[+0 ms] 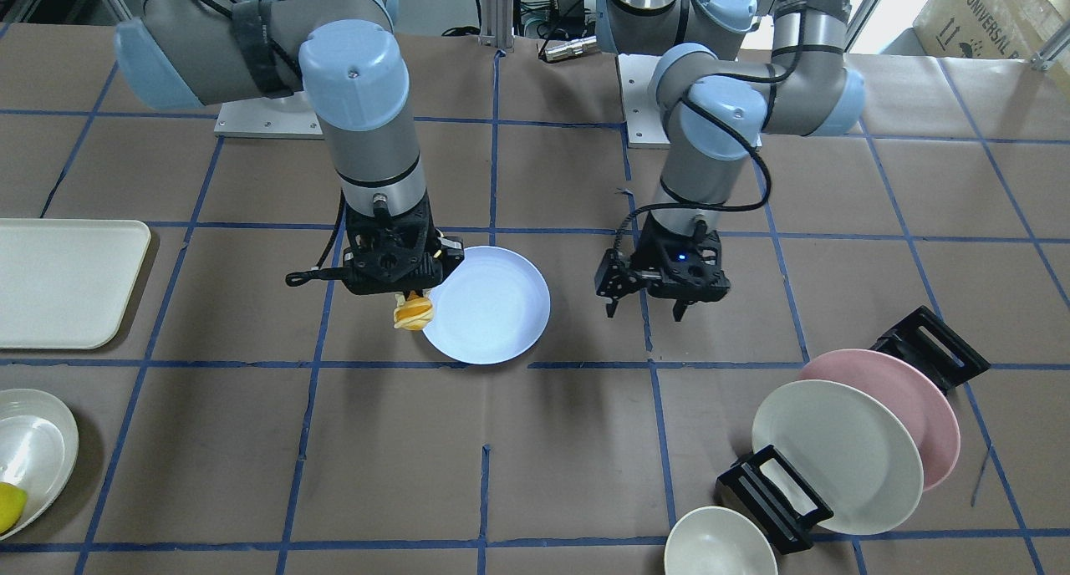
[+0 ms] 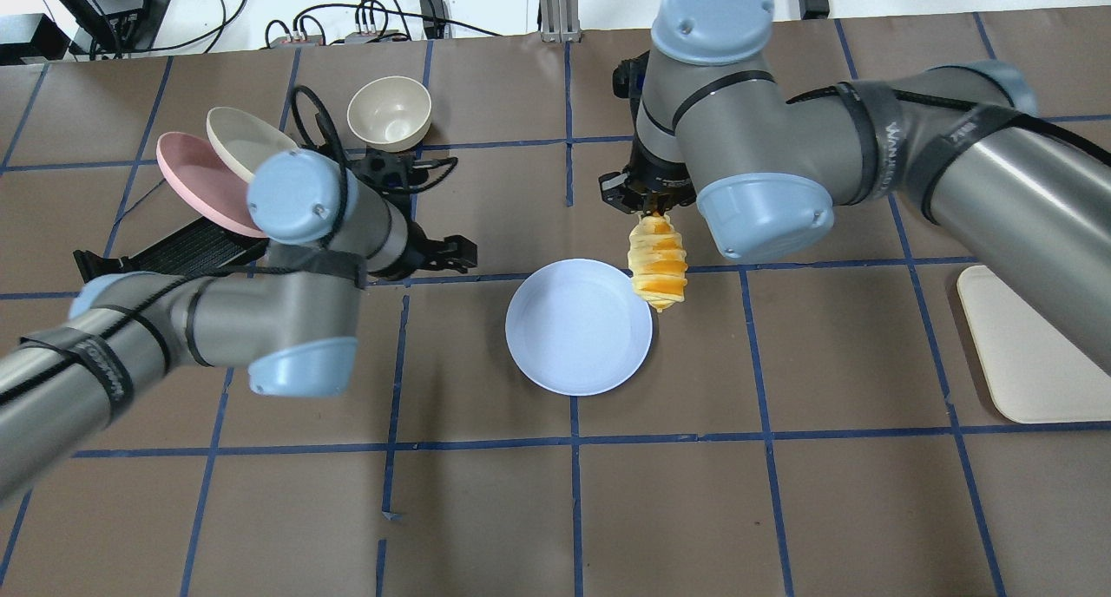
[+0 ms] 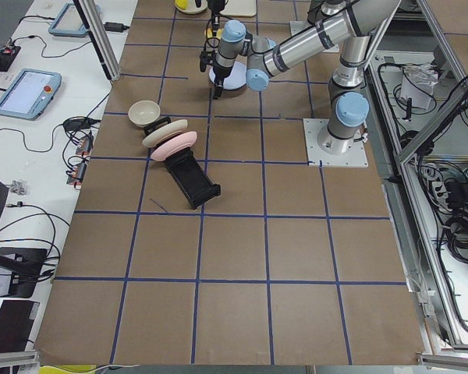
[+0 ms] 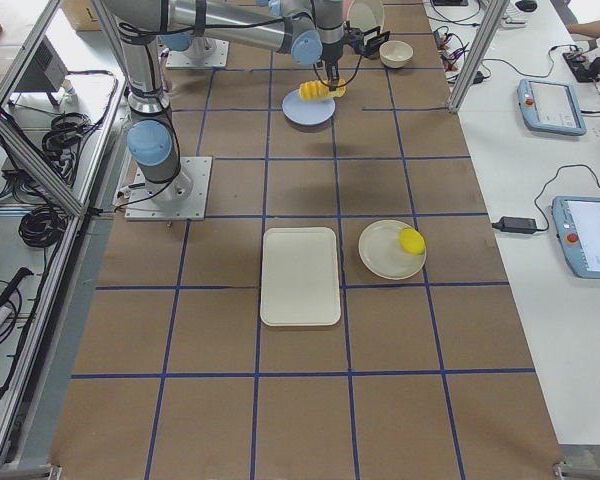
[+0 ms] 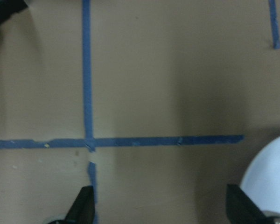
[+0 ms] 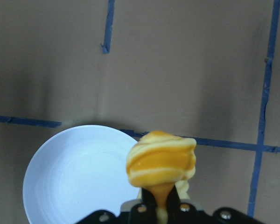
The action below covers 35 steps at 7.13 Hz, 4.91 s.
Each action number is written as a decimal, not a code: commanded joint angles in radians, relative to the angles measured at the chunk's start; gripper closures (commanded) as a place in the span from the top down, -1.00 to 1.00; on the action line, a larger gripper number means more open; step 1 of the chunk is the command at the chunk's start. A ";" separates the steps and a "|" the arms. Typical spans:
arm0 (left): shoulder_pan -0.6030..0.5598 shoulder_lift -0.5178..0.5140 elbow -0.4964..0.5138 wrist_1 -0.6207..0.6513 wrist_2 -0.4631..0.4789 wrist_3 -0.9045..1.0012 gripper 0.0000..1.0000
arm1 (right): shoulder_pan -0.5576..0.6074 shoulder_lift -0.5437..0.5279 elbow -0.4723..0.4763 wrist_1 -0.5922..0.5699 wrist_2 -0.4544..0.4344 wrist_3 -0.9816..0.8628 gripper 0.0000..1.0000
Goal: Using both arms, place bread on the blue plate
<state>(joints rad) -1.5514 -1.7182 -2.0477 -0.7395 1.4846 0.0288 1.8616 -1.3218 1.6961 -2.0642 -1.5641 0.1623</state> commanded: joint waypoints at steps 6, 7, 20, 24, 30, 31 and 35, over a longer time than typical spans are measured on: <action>0.134 0.008 0.543 -0.721 0.023 0.097 1.00 | 0.102 0.076 0.089 -0.045 0.006 0.032 -0.97; 0.136 0.008 0.543 -0.753 0.025 0.097 1.00 | 0.112 0.094 0.086 -0.074 0.027 0.048 -0.97; 0.137 0.008 0.543 -0.813 0.026 0.097 1.00 | -0.115 0.090 -0.171 -0.022 0.012 -0.248 1.00; 0.139 0.006 0.543 -0.811 0.026 0.097 1.00 | -0.369 -0.126 -0.158 0.327 0.024 -0.504 1.00; 0.139 0.005 0.543 -0.810 0.026 0.099 1.00 | -0.370 -0.246 -0.157 0.590 0.087 -0.152 1.00; 0.139 0.005 0.543 -0.810 0.026 0.099 1.00 | -0.372 -0.246 -0.154 0.548 0.082 -0.155 1.00; 0.137 0.006 0.543 -0.810 0.026 0.099 1.00 | -0.366 -0.261 -0.125 0.513 0.059 -0.187 0.98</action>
<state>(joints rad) -1.4131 -1.7131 -1.5048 -1.5493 1.5110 0.1273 1.4949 -1.5824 1.5659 -1.5485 -1.5027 -0.0002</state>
